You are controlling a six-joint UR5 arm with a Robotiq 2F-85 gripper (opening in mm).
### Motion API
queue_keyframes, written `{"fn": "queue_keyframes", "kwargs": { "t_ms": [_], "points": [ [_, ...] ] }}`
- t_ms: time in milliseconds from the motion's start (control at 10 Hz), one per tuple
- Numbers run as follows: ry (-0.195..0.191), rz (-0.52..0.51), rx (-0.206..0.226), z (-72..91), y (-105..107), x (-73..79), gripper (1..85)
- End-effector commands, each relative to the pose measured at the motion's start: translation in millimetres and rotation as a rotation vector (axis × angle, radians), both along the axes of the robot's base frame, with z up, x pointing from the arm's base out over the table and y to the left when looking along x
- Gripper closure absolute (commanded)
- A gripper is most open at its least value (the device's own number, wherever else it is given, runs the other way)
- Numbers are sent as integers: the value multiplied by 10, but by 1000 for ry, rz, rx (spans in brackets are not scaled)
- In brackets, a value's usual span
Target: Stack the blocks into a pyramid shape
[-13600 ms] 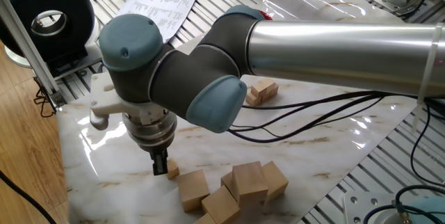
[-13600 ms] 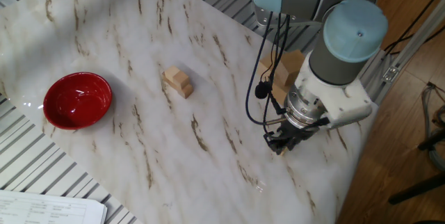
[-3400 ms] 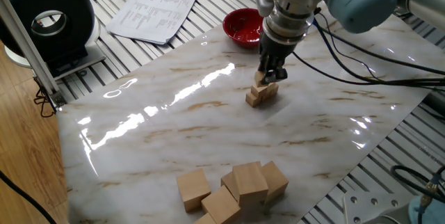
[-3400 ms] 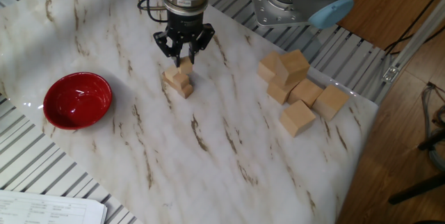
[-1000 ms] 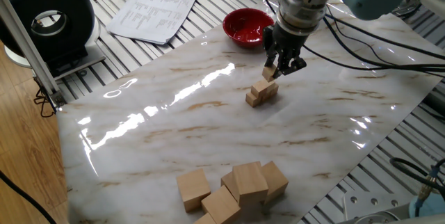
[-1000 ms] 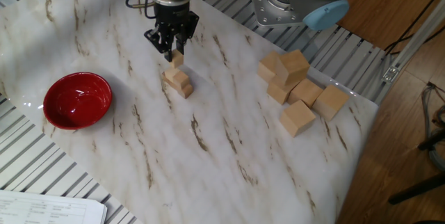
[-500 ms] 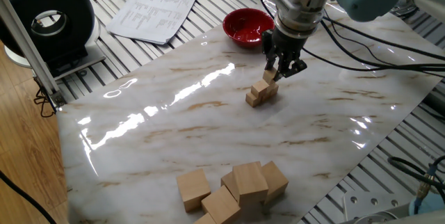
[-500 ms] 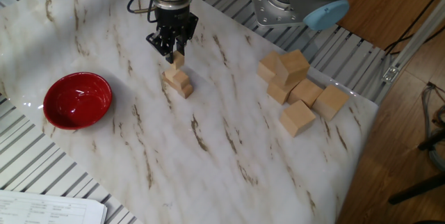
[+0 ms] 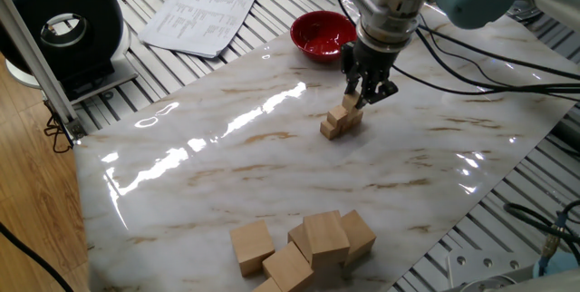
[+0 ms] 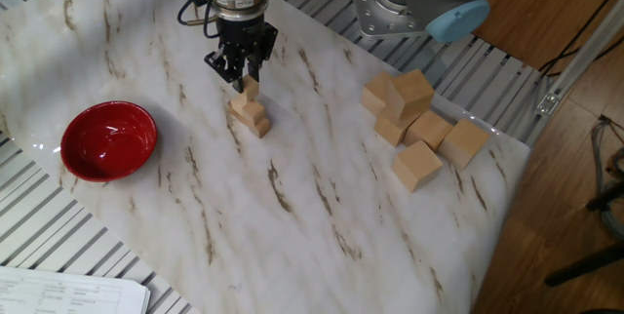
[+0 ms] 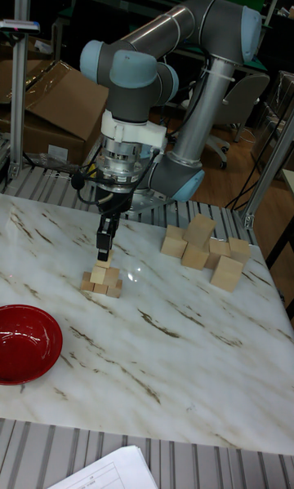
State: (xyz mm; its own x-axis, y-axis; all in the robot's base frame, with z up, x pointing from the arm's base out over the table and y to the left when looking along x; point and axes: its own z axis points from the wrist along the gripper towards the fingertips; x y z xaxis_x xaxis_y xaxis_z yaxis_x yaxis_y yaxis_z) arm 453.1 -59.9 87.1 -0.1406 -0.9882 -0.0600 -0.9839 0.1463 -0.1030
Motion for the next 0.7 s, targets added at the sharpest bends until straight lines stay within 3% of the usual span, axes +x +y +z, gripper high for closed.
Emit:
{"fn": "queue_keyframes", "kwargs": {
  "t_ms": [0, 600],
  "points": [
    [-3, -5, 3, -14, 16, 33, 847],
    [11, -15, -7, 50, 83, 80, 847]
  ]
}}
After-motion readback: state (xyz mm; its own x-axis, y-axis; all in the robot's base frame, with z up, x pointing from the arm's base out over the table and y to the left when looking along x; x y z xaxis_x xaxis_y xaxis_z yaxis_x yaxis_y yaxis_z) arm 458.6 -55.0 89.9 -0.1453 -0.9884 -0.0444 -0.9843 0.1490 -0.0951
